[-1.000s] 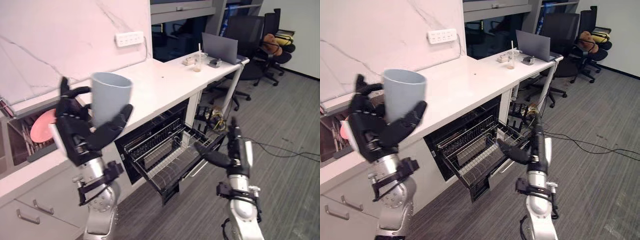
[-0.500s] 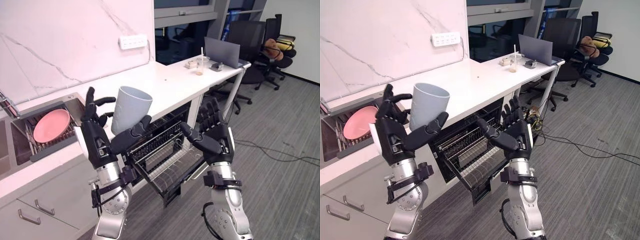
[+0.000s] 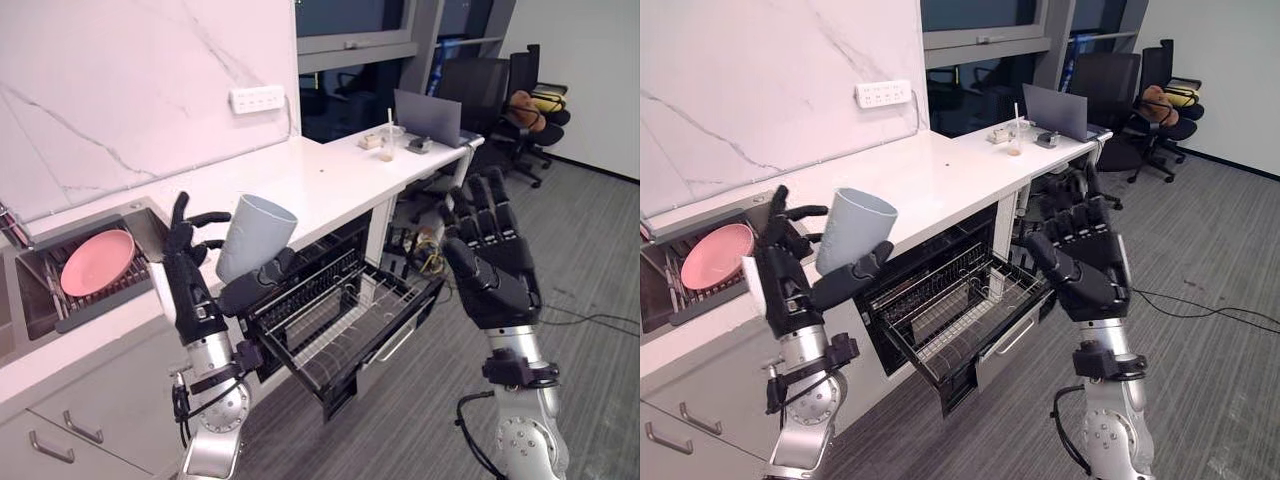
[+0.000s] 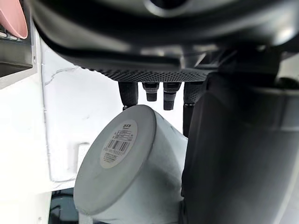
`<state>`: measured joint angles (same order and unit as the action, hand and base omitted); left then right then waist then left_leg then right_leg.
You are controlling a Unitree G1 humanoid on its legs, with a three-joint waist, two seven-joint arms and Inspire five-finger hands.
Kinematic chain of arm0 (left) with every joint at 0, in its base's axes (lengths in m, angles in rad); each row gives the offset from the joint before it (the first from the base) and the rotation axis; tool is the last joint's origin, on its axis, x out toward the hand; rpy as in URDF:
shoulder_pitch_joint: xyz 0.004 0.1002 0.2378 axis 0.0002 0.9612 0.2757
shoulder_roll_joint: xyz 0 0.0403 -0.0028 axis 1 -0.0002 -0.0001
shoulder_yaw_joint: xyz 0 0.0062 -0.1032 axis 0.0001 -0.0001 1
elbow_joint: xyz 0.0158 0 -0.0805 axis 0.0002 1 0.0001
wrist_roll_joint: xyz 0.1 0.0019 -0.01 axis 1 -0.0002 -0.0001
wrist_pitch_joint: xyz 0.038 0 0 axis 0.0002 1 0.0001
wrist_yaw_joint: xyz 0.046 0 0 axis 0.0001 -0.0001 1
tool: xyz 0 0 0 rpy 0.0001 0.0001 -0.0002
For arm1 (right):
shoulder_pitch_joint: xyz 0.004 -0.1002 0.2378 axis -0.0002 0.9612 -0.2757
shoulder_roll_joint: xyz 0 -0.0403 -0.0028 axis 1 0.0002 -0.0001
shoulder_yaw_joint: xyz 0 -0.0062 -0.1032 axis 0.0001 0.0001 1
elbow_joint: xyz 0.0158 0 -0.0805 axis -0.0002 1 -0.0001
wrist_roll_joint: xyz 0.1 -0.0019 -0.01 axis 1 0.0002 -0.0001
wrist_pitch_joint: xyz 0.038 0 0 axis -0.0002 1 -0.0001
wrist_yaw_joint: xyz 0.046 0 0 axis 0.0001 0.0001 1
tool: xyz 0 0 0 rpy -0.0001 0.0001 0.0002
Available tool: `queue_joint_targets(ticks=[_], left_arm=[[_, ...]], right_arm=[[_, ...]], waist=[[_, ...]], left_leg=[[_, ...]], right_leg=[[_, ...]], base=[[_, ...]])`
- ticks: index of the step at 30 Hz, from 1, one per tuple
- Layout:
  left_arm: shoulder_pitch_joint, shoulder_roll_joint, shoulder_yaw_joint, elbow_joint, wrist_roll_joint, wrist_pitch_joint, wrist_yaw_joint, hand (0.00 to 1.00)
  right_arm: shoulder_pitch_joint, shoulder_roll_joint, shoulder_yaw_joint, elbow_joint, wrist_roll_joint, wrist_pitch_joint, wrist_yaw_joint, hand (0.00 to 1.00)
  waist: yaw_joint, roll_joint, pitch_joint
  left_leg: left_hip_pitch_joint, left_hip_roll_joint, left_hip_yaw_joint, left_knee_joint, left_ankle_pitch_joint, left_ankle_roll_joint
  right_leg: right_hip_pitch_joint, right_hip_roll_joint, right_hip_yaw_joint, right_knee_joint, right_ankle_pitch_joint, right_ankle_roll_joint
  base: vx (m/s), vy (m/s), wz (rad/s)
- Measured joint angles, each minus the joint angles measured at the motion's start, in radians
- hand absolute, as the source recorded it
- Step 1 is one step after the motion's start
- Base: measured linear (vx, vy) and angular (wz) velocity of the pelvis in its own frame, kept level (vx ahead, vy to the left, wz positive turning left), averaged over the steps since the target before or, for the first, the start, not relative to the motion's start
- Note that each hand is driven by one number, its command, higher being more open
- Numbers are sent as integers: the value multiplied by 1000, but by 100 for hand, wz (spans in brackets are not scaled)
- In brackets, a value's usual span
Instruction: Walk over to the sink, pick up the cup, carry it to the dishwasher, place the cup inside the dishwasher, then close the dishwasher door
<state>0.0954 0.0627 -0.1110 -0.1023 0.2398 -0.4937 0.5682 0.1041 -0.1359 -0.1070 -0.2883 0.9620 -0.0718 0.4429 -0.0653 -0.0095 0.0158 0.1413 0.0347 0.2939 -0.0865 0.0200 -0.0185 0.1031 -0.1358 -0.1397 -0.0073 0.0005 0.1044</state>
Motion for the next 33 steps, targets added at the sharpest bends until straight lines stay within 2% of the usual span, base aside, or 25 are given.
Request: queue_joint_targets(ticks=[4, 7, 12, 18, 33], left_arm=[[0, 2, -25, 0, 26, -4, -2, 0], [0, 3, -26, 0, 27, -5, -3, 0], [0, 5, -54, 0, 36, -9, -8, 0], [-4, 15, -105, -1, 75, -15, -22, 0], [-51, 16, -192, -25, 74, -15, -51, 0]], right_arm=[[0, 0, 39, 0, 13, 56, 30, 100], [-3, 0, 40, 0, 19, 70, 29, 100], [-14, 0, 66, 0, 10, 71, -7, 100], [-18, -1, 97, 1, -94, 69, -57, 100], [-90, -22, 164, 4, -122, 80, -87, 100]], waist=[[1, 0, -1], [1, 0, -1], [1, 0, -1], [2, -1, -2], [20, -4, -23]], left_leg=[[0, -1, -3, 0, 2, 1], [0, -1, -5, 0, 4, 0], [-1, -4, -6, 0, 7, 0], [-1, -5, -7, -1, 8, 1], [-17, -4, -21, -1, 16, 1]], right_leg=[[1, -1, -3, 0, 0, 0], [2, -1, -6, 0, 0, 0], [2, -1, -6, 0, 0, 0], [-1, 0, -7, 0, 0, 0], [-11, 0, -20, 0, 2, -3]], base=[[-8, -1, 1], [0, 0, 0], [0, 0, 0], [0, 0, 0], [0, 0, 1]])
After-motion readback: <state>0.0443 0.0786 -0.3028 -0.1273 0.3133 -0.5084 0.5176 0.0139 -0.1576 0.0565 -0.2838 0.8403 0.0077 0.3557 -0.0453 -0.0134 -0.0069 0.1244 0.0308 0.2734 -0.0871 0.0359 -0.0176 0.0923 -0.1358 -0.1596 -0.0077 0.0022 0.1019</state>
